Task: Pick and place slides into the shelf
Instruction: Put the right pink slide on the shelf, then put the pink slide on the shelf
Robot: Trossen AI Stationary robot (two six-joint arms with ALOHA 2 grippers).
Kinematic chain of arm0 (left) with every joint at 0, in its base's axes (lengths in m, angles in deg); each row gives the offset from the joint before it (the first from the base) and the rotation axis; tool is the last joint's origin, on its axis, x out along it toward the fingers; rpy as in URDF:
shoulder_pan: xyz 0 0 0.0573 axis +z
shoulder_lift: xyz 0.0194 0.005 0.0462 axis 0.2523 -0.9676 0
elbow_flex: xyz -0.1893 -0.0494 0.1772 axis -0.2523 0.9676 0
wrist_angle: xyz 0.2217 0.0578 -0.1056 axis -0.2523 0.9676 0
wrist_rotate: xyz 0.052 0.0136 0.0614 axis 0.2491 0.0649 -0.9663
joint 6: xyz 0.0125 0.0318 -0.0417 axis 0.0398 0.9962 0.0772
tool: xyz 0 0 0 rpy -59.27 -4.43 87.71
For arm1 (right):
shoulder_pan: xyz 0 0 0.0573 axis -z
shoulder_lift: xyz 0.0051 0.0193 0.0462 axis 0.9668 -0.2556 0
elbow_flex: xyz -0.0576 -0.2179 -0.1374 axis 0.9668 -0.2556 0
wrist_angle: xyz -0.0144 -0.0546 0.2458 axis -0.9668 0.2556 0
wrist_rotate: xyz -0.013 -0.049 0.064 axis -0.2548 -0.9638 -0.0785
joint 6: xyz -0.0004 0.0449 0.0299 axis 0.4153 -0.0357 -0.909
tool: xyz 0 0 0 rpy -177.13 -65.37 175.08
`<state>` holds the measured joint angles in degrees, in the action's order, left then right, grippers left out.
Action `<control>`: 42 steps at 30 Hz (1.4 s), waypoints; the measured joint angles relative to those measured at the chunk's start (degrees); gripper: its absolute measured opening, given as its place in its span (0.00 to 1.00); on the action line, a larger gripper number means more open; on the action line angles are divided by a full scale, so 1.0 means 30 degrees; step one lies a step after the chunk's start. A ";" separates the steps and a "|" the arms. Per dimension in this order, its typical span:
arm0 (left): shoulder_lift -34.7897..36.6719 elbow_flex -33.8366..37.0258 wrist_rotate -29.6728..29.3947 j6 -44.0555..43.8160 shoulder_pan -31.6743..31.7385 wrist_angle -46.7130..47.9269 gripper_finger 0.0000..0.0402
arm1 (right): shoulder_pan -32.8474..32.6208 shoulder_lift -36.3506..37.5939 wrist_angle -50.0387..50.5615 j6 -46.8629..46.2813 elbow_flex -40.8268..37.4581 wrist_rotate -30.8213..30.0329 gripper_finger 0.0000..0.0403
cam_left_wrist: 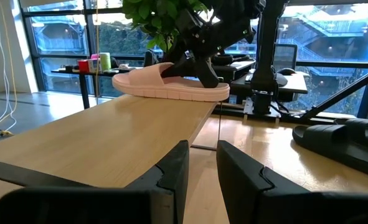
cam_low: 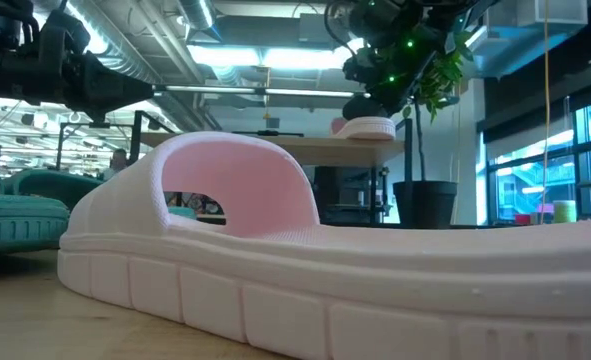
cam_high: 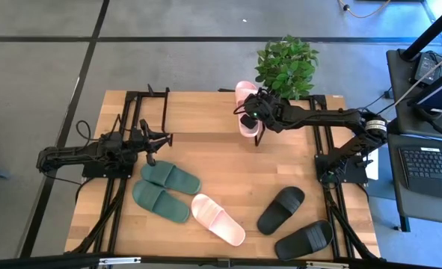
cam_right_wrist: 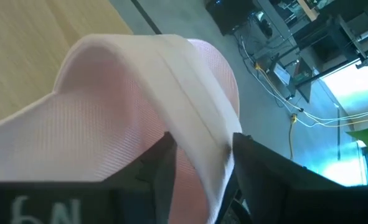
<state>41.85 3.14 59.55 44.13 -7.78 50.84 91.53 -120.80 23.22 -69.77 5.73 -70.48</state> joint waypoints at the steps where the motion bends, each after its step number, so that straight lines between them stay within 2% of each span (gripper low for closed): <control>1: 0.0006 0.0000 0.0000 0.0000 0.0007 -0.0007 0.19 | 0.0000 0.0043 0.0036 0.0014 0.0000 -0.0007 0.42; 6: 0.0003 0.0000 0.0006 -0.0007 -0.0001 0.0000 0.19 | -0.0041 0.0512 0.0192 0.0000 -0.0022 0.0007 0.51; 11: 0.0006 0.0000 0.0000 -0.0007 0.0001 -0.0007 0.19 | -0.0324 0.0777 0.0145 0.0000 -0.0022 -0.0007 0.55; 24: 0.0003 0.0000 0.0000 0.0000 0.0007 -0.0004 0.19 | -0.2302 0.1234 0.0159 0.0000 0.0060 -0.0098 0.55; 36: 0.0006 0.0000 0.0000 0.0015 0.0004 -0.0007 0.19 | -0.6429 0.1420 0.0386 0.0733 0.1239 -0.0027 0.55; 39: 0.0006 0.0000 0.0000 0.0020 0.0007 -0.0005 0.19 | -0.7549 0.1420 0.0400 0.0436 0.1239 0.1362 0.55; 42: -0.0001 0.0000 0.0000 0.0016 0.0007 -0.0006 0.19 | -0.8519 0.1420 0.0400 0.0423 0.1239 0.4688 0.55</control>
<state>41.85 3.14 59.55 44.18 -7.76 50.82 65.97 -116.54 24.42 -68.50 9.44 -56.42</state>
